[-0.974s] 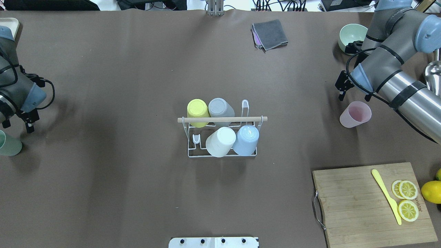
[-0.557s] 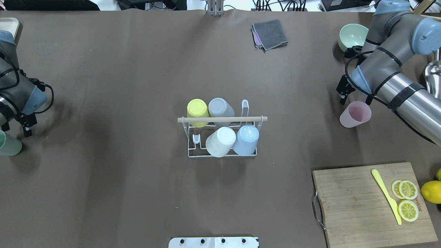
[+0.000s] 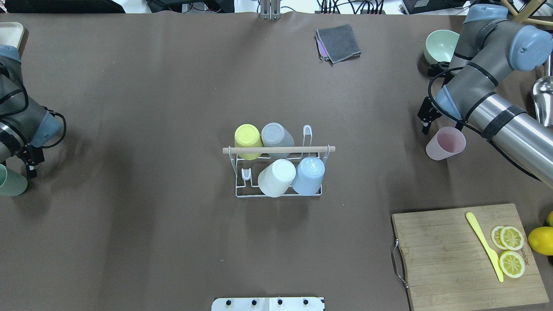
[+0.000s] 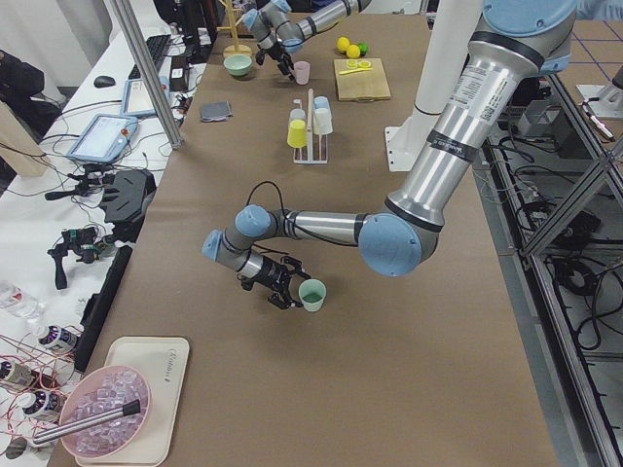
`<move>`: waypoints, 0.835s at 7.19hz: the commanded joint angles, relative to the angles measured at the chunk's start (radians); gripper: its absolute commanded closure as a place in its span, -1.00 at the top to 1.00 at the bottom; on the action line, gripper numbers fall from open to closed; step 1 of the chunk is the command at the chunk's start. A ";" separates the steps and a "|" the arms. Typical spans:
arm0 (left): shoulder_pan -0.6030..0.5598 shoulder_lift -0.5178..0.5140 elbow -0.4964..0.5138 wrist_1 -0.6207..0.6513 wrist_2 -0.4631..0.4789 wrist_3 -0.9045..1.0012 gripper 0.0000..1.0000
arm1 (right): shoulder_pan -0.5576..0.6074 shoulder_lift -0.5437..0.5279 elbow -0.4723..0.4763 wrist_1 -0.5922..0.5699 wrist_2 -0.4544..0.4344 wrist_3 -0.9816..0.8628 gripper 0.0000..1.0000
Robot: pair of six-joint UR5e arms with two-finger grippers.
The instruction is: Place cup on cup holder
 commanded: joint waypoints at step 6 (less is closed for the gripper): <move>0.016 0.031 0.005 0.011 0.003 0.007 0.96 | -0.025 0.003 -0.017 -0.093 0.023 -0.060 0.90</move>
